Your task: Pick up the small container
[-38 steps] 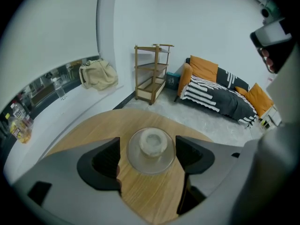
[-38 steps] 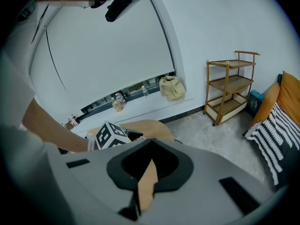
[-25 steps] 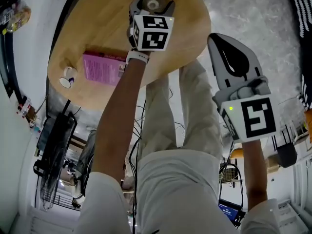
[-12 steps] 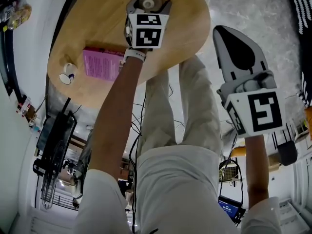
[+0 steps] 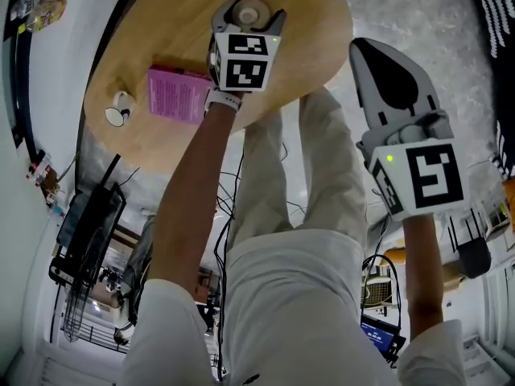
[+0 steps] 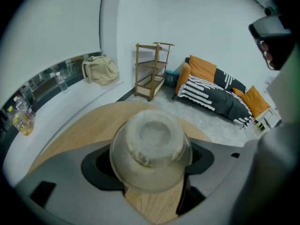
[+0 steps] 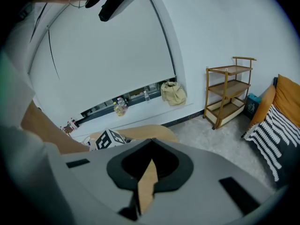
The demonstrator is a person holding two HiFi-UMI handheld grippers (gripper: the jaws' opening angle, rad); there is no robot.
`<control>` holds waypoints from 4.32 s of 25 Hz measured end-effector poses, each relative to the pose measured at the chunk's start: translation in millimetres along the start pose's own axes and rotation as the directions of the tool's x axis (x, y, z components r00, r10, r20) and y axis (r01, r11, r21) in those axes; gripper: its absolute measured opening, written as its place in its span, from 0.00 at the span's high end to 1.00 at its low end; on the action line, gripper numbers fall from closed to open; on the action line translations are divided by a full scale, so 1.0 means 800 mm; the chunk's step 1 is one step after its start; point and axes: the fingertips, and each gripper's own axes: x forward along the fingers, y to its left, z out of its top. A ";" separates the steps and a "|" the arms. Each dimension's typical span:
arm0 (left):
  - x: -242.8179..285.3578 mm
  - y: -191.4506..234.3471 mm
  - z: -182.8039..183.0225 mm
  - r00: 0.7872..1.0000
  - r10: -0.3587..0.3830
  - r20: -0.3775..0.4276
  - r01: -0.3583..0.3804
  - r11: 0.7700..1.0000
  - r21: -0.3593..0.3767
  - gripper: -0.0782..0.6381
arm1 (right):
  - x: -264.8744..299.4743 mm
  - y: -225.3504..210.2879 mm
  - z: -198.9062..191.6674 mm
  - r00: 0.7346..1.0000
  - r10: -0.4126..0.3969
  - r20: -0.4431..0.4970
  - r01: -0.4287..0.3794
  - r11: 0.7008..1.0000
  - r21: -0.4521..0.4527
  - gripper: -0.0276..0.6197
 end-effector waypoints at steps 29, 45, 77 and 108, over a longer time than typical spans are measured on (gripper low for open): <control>-0.270 0.002 0.039 0.985 -0.013 0.175 0.012 1.000 0.004 0.40 | -0.111 0.147 0.063 0.993 -0.076 0.086 0.080 0.996 -0.043 0.95; -0.447 0.013 0.062 0.955 0.052 0.292 -0.014 0.991 -0.130 0.40 | -0.186 0.182 0.128 0.973 -0.142 0.180 0.155 0.986 -0.061 0.95; -0.654 0.033 0.063 0.923 0.111 0.368 -0.063 0.988 -0.140 0.40 | -0.278 0.277 0.189 0.945 -0.135 0.299 0.179 0.976 -0.126 0.95; -0.719 0.006 0.091 0.900 0.046 0.434 -0.028 0.999 -0.046 0.40 | -0.328 0.331 0.204 0.912 -0.031 0.408 0.118 0.975 -0.189 0.94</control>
